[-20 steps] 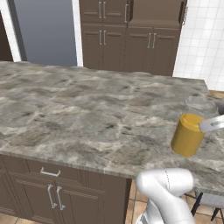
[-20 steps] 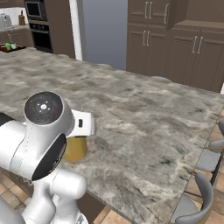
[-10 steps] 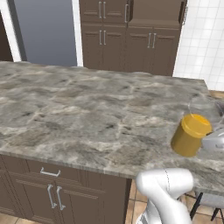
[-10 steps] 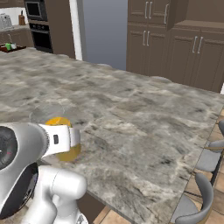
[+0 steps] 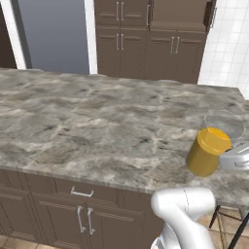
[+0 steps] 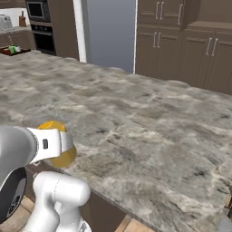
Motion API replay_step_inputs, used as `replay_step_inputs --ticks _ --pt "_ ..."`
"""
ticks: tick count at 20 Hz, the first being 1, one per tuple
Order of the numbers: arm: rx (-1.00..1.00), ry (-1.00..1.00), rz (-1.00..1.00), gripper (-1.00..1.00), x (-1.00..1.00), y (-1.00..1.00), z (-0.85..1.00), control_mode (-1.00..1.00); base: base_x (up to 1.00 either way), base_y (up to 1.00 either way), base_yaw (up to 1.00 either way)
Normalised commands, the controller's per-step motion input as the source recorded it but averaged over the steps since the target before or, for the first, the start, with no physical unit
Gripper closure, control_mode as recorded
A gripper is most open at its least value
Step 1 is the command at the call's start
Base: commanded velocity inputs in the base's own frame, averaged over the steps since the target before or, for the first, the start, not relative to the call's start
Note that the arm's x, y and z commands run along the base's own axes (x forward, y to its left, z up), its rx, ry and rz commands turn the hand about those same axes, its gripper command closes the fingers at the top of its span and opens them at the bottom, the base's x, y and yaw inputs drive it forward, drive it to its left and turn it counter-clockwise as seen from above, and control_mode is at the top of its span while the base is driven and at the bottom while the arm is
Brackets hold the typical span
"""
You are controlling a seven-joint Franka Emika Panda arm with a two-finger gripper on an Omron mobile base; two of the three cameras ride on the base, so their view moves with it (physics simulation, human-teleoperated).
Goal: There is a tray on the dining counter. Grab the cup, mug, and pitcher and place them on the tray. The pitcher may be placed next to the tray if it cannot fit the tray.
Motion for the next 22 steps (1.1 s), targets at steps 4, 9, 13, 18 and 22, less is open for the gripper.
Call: replay_step_inputs --ticks 4,9,13,18,22 --pt "0.00 0.00 0.00 1.00 0.00 0.00 0.00 1.00 0.16 1.00 -0.19" --pt "0.00 0.00 0.00 1.00 0.00 0.00 0.00 1.00 0.27 1.00 -0.18" --pt "0.00 0.00 0.00 1.00 0.00 0.00 0.00 1.00 0.44 1.00 -0.20" --pt "0.00 0.00 0.00 1.00 0.00 0.00 0.00 1.00 0.21 1.00 -0.10" --pt "0.00 0.00 0.00 1.00 0.00 0.00 0.00 1.00 -0.94 1.00 0.00"
